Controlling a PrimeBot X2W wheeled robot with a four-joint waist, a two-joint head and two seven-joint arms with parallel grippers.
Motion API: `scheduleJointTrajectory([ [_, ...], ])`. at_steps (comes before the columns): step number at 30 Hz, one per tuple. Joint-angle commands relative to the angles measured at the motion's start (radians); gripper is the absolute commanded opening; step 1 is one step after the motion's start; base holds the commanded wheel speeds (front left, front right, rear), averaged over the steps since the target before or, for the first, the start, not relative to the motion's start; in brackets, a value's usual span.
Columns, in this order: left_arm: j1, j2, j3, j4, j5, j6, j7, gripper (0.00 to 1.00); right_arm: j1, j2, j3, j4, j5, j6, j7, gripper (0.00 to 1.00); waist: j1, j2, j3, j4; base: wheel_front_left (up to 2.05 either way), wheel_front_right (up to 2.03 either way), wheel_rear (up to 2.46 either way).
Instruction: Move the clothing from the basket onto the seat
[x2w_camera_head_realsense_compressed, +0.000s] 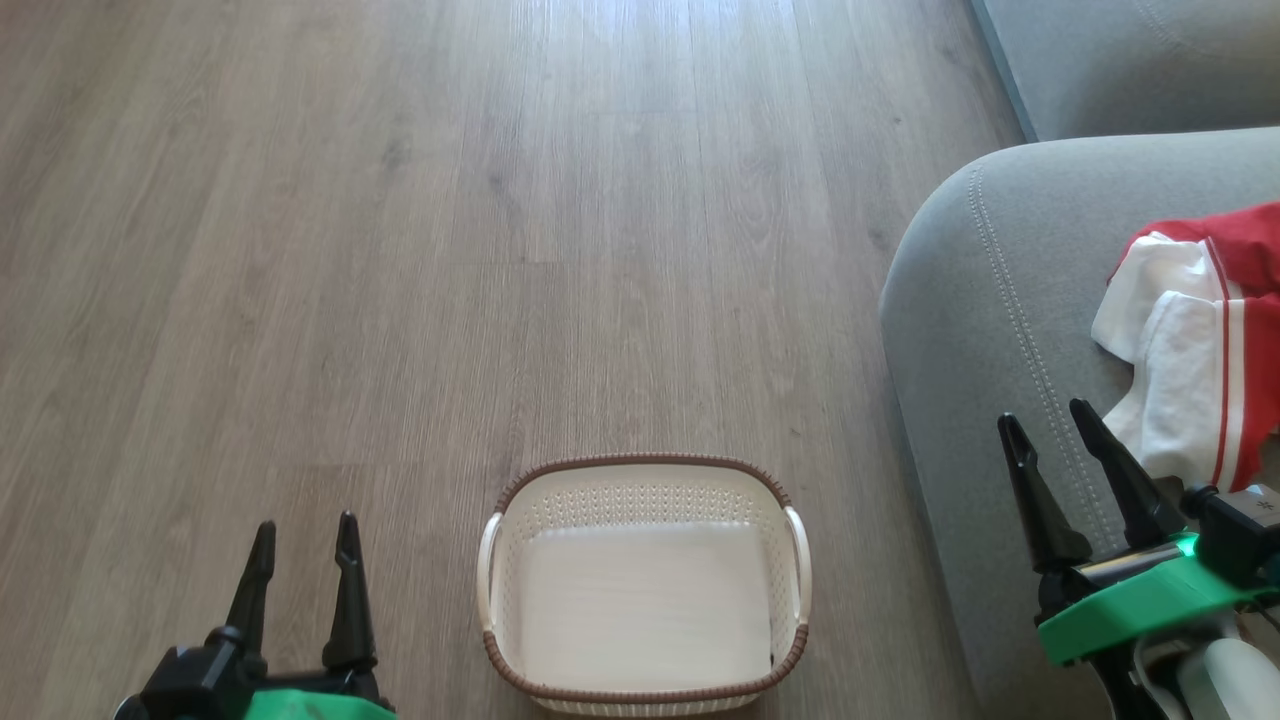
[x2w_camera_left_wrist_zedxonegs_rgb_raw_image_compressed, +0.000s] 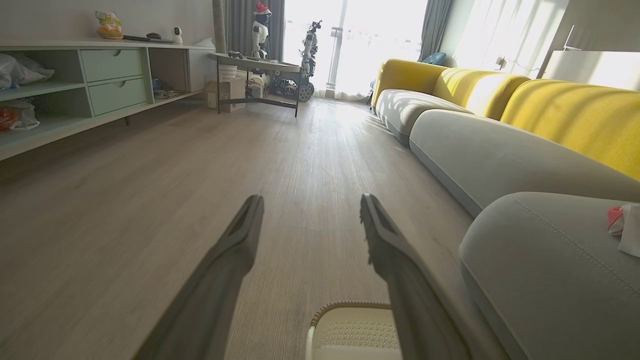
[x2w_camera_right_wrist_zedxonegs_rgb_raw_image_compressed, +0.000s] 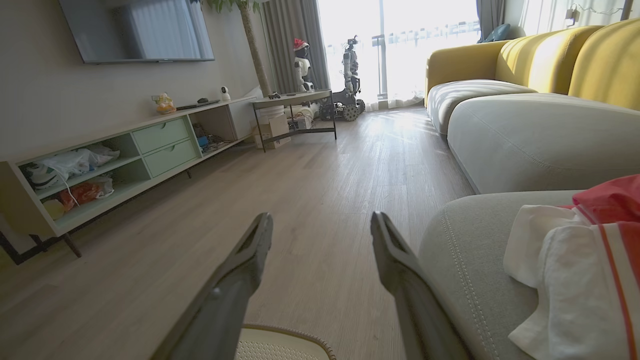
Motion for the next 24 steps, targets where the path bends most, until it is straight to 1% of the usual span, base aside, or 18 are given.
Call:
scheduleJointTrajectory([
  [1,-0.022,0.0,0.047,-0.026,0.013,-0.007,-0.009,1.0,-0.012,-0.013,0.016,-0.027,0.002,0.0,-0.01,1.0,0.0,0.0,0.0,-0.002,0.0,0.0,0.0],
  [3,-0.024,-0.004,0.052,-0.029,0.02,-0.017,-0.009,1.0,-0.012,-0.013,0.017,-0.026,0.005,0.0,-0.01,1.0,0.0,0.0,0.0,-0.004,0.0,0.0,0.0],
  [4,0.005,-0.006,0.009,0.0,0.015,-0.017,0.0,0.0,0.0,0.0,0.001,0.0,0.003,0.0,0.0,0.0,0.0,0.0,0.0,-0.004,0.0,0.0,0.0],
  [8,0.01,-0.01,-0.002,0.062,0.009,-0.017,0.006,0.0,0.013,0.014,0.019,0.059,0.008,0.0,0.003,0.0,0.0,0.0,0.001,-0.004,0.0,0.0,0.0],
  [17,-0.003,-0.012,0.017,0.062,-0.075,-0.023,0.031,0.0,0.002,0.028,0.003,0.066,0.082,0.0,0.025,0.0,0.0,0.0011,0.001,-0.004,0.0,0.0,0.0],
  [24,-0.011,-0.015,0.032,0.054,-0.16,-0.026,0.053,0.0,-0.01,0.042,-0.011,0.074,0.157,0.0,0.046,0.0,0.0,0.0,0.005,-0.004,0.0,0.0,0.0],
])
